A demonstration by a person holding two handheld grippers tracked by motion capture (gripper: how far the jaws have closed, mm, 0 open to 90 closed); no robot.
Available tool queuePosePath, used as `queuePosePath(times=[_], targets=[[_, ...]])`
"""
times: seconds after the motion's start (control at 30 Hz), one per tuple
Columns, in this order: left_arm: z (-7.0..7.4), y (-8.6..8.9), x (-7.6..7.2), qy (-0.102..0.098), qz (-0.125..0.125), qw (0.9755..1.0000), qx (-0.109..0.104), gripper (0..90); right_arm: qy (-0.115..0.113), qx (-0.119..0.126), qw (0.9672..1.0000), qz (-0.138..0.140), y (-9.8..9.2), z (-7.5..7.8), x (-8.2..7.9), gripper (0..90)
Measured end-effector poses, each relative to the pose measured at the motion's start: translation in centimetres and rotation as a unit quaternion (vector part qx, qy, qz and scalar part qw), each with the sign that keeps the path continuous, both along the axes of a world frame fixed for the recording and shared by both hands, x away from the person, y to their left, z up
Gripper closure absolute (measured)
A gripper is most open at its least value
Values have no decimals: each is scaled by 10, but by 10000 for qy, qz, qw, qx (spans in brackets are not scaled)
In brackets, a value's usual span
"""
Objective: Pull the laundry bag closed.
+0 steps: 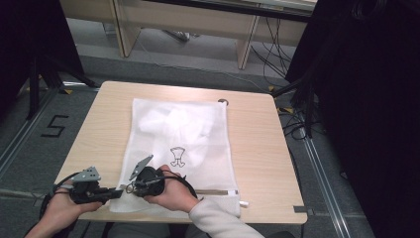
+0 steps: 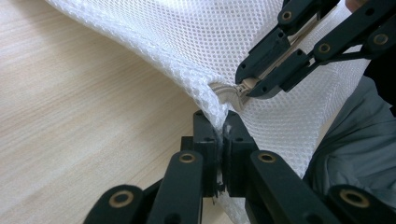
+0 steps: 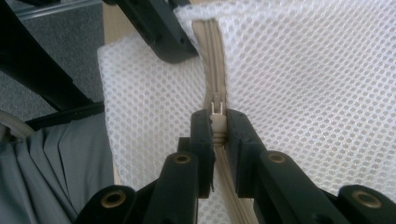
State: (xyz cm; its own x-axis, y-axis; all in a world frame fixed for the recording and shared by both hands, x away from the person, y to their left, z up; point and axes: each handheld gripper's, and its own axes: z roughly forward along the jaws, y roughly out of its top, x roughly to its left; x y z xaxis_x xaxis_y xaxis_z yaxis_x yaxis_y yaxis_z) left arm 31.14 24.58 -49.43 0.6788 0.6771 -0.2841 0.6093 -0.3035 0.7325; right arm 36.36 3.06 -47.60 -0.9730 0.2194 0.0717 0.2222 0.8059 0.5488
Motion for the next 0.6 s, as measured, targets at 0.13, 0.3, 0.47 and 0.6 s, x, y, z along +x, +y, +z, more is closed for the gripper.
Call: queuePosePath(times=[0.13,0.3,0.47,0.6], targets=[[-1,0,0,-44,73,10000,-36,855,57,-42,10000,7,-3,-1,1,824],[-1,-1,-1,2,143,9999,-59,855,18,-77,10000,-33,-4,0,-1,824],[-1,0,-1,-43,115,9999,-33,855,8,-140,9999,-24,-6,0,0,824],[0,1,0,15,65,10000,32,855,28,-133,9999,-4,-7,0,0,824]])
